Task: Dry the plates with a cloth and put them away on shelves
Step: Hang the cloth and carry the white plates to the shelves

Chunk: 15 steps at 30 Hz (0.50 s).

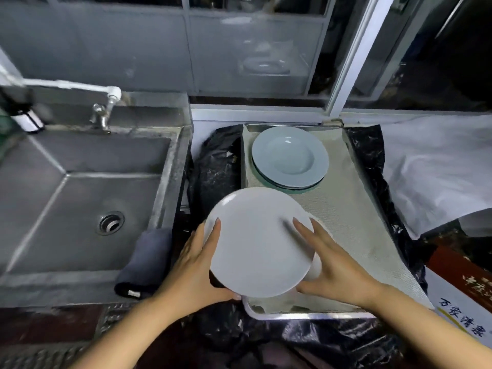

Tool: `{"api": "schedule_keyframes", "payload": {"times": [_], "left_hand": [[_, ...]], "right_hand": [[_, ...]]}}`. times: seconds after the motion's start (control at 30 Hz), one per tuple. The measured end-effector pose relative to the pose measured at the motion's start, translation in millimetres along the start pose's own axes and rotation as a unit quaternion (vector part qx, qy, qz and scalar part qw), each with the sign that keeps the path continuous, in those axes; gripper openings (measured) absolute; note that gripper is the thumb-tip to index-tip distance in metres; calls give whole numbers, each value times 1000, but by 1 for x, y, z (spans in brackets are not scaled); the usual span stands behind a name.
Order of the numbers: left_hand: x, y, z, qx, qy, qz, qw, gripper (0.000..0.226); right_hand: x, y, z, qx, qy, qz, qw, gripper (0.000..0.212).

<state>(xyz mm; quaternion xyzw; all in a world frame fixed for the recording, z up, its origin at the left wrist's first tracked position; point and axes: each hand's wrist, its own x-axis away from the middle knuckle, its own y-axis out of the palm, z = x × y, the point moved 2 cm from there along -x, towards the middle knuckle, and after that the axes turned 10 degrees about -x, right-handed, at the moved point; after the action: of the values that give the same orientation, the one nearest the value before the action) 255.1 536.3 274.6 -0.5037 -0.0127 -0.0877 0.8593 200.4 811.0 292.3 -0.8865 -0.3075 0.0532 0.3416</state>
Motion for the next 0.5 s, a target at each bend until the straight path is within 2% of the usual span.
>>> {"api": "schedule_keyframes", "payload": {"times": [0.27, 0.5], "left_hand": [[125, -56, -47, 18, -118, 89, 989, 142], [296, -90, -95, -1, -212, 175, 961, 143]], "right_hand": [[-31, 62, -98, 42, -117, -73, 990, 117], [-26, 168, -211, 30, -217, -166, 961, 122]]}}
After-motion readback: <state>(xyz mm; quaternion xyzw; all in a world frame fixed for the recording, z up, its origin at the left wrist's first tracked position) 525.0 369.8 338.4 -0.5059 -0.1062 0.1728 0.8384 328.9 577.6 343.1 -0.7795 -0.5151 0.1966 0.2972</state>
